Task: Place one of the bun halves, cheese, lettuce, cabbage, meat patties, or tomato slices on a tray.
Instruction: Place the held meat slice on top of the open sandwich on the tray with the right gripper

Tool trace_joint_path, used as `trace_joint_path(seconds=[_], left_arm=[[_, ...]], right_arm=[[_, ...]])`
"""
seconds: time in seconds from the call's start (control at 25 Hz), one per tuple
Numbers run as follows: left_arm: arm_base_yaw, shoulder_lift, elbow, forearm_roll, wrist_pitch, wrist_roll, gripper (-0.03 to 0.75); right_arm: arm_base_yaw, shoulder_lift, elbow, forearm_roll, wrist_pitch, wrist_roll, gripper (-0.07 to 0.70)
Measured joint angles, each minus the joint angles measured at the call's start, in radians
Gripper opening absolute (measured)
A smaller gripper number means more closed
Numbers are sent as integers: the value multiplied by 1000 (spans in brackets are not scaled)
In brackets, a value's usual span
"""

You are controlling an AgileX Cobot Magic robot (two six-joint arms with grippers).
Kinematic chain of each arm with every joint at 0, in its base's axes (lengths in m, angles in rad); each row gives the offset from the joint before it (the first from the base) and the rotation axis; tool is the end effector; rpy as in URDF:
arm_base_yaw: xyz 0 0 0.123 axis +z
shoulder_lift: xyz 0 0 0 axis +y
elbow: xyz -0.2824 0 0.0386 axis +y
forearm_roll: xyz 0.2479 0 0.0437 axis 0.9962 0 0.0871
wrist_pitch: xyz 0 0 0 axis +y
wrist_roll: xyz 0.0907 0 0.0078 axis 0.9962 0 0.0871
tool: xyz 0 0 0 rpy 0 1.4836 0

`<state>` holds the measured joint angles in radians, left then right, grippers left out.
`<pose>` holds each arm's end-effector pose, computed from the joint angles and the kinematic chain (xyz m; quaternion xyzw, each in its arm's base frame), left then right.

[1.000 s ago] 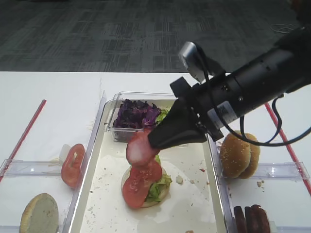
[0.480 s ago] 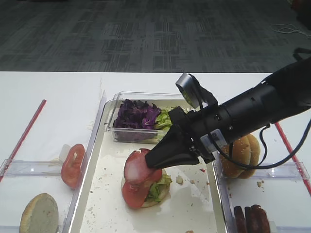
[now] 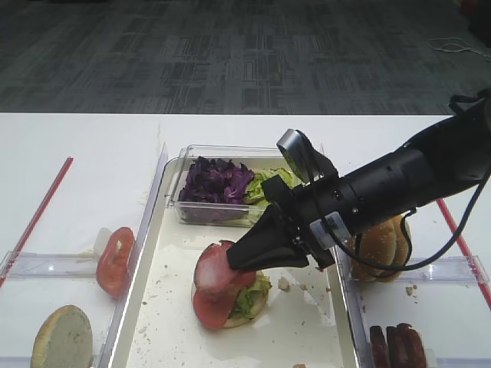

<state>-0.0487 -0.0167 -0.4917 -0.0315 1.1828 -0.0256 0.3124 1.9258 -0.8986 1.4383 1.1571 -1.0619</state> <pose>-0.0122 -0.0021 0.2652 0.0118 0.8813 -0.0332 0.4712 0.2720 0.1747 0.1489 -0.1419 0.8233 0.5495 0.0058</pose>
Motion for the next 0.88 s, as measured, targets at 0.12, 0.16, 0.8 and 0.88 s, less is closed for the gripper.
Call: trace_joint_path(seconds=[0.12, 0.16, 0.8, 0.88], left_arm=[[0, 0, 0, 0, 0, 0, 491], [0, 0, 0, 0, 0, 0, 491], [0, 0, 0, 0, 0, 0, 491], [0, 0, 0, 0, 0, 0, 491]], right_arm=[[0, 14, 0, 0, 0, 0, 115], [0, 16, 0, 0, 0, 0, 115], [-1, 28, 0, 0, -76, -14, 115], [-1, 28, 0, 0, -80, -14, 115]])
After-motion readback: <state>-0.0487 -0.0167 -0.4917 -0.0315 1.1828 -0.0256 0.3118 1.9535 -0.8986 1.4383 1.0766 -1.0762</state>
